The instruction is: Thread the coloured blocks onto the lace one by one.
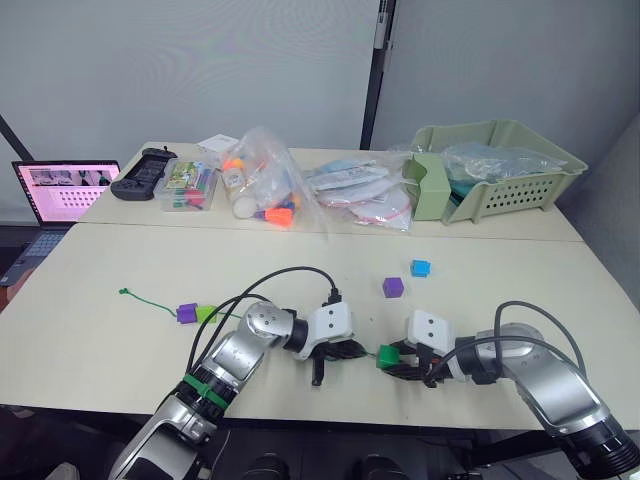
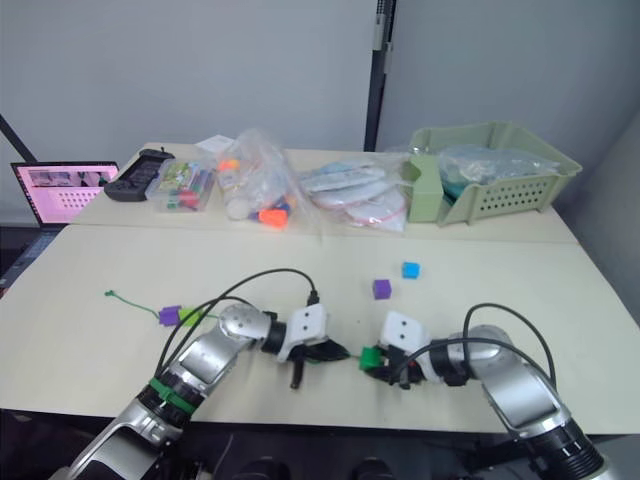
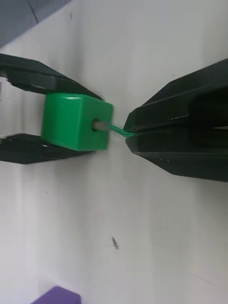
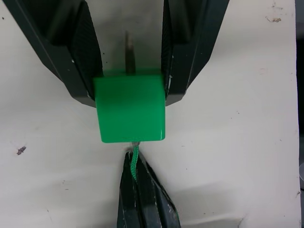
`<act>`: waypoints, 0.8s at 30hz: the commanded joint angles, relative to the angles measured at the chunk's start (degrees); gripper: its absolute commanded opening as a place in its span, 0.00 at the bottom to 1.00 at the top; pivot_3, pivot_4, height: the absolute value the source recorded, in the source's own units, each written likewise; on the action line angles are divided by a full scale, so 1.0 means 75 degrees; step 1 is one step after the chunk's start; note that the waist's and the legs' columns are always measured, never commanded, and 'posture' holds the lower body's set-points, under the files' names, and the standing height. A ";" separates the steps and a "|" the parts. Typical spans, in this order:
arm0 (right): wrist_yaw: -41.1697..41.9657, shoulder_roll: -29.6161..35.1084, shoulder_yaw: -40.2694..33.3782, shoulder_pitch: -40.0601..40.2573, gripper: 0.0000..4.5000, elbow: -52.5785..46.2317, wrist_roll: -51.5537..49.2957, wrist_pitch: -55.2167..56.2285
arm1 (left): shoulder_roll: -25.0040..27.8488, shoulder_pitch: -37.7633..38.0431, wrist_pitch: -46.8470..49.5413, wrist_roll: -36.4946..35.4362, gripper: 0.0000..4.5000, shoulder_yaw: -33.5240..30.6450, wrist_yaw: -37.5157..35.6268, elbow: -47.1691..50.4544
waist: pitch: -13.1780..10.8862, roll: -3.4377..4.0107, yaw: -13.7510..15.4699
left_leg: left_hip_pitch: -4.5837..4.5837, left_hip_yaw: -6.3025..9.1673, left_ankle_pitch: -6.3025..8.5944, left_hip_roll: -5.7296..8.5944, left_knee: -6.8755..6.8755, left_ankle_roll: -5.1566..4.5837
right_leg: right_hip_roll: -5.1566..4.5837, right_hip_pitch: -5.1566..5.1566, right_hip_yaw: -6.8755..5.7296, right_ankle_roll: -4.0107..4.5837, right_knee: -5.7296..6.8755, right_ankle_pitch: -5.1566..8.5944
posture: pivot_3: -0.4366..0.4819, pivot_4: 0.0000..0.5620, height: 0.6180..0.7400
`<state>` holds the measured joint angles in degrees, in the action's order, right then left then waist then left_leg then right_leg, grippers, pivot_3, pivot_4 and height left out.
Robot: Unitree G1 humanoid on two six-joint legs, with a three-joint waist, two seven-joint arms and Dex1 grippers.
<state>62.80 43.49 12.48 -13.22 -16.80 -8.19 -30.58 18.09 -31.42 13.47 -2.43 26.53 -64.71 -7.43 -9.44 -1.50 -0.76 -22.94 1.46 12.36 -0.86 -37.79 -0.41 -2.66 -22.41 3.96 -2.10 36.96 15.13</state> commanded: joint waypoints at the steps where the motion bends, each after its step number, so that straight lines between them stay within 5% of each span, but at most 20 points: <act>1: 0.0070 0.0038 0.0222 0.0108 0.27 -0.0059 -0.0106 -0.0119 | -0.0260 -0.0172 0.0056 -0.0037 0.00 0.0164 0.0033 0.0244 | 0.0000 0.0000 0.0000 | 0.0001 0.0000 0.0000 0.0001 0.0000 0.0000 | 0.0000 0.0000 0.0000 0.0000 0.0000 0.0000 | 0.48 0.27 1.00; 9: 0.0061 -0.0013 0.0262 0.0048 0.27 -0.0025 -0.0082 -0.0099 | -0.0381 -0.0305 0.0395 0.0171 0.00 0.0375 0.0082 0.0275 | 0.0000 0.0000 0.0011 | 0.0002 0.0000 0.0000 0.0003 -0.0001 0.0000 | 0.0000 0.0004 0.0000 -0.0002 -0.0001 0.0001 | 0.48 0.27 1.00; 16: 0.0011 -0.0097 0.0116 0.0166 0.27 -0.0202 -0.0318 -0.0198 | -0.0038 -0.0367 0.0842 -0.0111 0.46 0.0115 -0.0202 0.0598 | 0.0000 0.0000 0.0000 | 0.0000 0.0001 0.0000 0.0001 -0.0001 0.0000 | 0.0001 0.0000 0.0000 -0.0002 0.0000 0.0001 | 0.48 0.27 1.00; 18: -0.0116 -0.0126 -0.0090 0.0238 0.49 -0.0344 -0.0469 -0.0228 | 0.0082 -0.0391 0.0971 -0.0193 0.62 0.0088 -0.0293 0.0764 | 0.0000 0.0000 0.0000 | -0.0001 0.0001 0.0000 -0.0001 -0.0001 0.0000 | 0.0001 -0.0001 0.0000 -0.0001 0.0000 0.0000 | 0.48 0.27 1.00; 24: -0.0233 0.0180 -0.0887 0.0724 0.93 -0.0954 -0.0928 -0.0176 | 0.0072 -0.0601 0.1103 -0.0050 1.00 0.0236 -0.0121 0.0938 | -0.0001 0.0001 0.0027 | -0.0014 0.0001 0.0000 0.0002 -0.0004 0.0000 | -0.0001 -0.0011 0.0001 -0.0002 0.0003 0.0001 | 0.48 0.27 1.00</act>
<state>61.09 43.67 8.95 -8.18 -21.20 -13.44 -32.73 19.27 -34.72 22.01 -3.17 28.12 -66.38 -2.06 -9.44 -1.50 -0.56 -23.07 1.48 12.36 -0.83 -37.84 -0.41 -2.67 -22.50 3.95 -2.12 36.98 15.13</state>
